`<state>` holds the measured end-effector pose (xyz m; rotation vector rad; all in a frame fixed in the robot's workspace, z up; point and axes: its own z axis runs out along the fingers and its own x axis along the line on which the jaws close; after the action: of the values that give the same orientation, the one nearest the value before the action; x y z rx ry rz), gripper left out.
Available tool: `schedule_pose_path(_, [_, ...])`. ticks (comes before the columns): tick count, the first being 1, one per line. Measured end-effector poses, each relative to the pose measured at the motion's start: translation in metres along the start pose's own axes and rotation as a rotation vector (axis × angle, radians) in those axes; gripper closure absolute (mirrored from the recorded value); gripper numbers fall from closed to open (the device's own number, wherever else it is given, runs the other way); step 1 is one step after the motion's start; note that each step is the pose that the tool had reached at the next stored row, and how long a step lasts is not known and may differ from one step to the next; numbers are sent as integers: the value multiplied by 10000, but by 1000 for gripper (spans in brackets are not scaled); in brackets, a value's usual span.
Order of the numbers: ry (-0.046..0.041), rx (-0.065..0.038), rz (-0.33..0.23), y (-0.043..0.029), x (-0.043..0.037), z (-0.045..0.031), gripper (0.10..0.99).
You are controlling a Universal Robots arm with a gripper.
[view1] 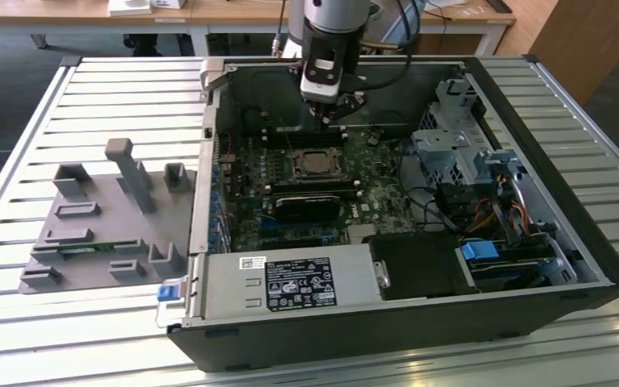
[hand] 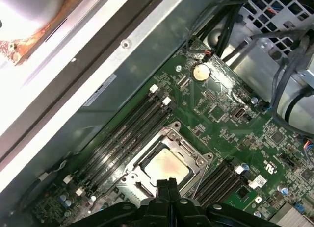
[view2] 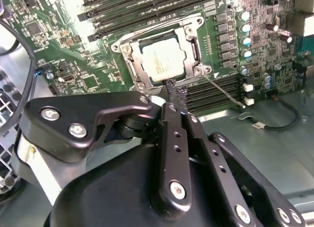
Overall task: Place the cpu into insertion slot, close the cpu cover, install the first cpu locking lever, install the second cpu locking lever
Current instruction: 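Install the first cpu locking lever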
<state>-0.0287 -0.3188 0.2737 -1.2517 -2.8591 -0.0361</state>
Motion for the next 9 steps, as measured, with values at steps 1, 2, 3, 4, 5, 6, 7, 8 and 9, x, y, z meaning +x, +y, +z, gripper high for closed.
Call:
schedule_pose_path(1, [2, 2, -84, 0, 0, 0, 980])
schedule_pose_path(2, [3, 4, -174, 0, 0, 0, 980])
schedule_pose_path(3, [4, 7, -270, 0, 0, 0, 980])
schedule_pose_path(4, [6, 10, -380, 0, 0, 0, 980])
schedule_pose_path(5, [7, 13, -485, 0, 0, 0, 980])
schedule_pose_path(6, [8, 15, -588, 0, 0, 0, 980])
schedule_pose_path(7, [9, 17, -684, 0, 0, 0, 980])
schedule_pose_path(8, [10, 17, -770, 0, 0, 0, 980])
schedule_pose_path(9, [9, 17, -849, 0, 0, 0, 980])
